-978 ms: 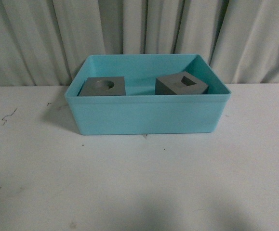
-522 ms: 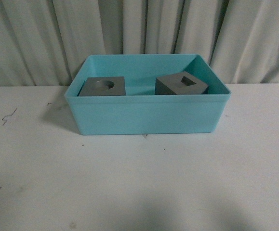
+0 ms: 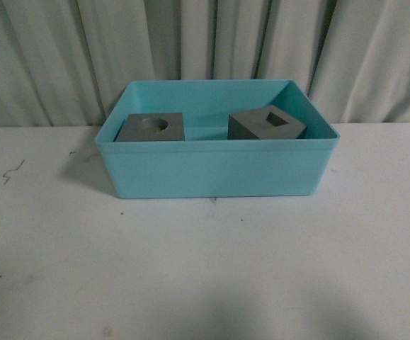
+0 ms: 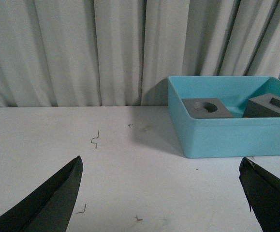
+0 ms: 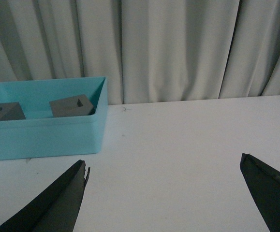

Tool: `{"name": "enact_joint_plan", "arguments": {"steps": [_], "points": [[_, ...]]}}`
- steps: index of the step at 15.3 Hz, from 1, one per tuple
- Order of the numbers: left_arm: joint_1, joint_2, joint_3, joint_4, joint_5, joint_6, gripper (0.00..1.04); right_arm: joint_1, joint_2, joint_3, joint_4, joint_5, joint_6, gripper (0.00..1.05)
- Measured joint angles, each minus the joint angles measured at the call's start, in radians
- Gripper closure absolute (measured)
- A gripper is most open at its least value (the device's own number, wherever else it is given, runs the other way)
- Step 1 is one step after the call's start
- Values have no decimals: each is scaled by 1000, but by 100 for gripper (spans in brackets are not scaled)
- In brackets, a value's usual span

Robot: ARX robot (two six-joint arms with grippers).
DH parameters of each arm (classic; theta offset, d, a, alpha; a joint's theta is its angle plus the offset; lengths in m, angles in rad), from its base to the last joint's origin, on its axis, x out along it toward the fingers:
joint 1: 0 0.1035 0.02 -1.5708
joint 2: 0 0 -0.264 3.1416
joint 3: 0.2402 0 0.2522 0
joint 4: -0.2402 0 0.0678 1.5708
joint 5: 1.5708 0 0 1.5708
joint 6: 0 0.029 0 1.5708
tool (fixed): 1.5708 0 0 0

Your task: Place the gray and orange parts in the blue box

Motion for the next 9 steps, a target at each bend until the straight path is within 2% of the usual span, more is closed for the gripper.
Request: {"name": "enact_joint_plan", "arguments": {"steps": [9], "points": [[0, 0, 0, 0, 0, 0, 7, 0, 0, 0, 0, 0, 0, 6]]}}
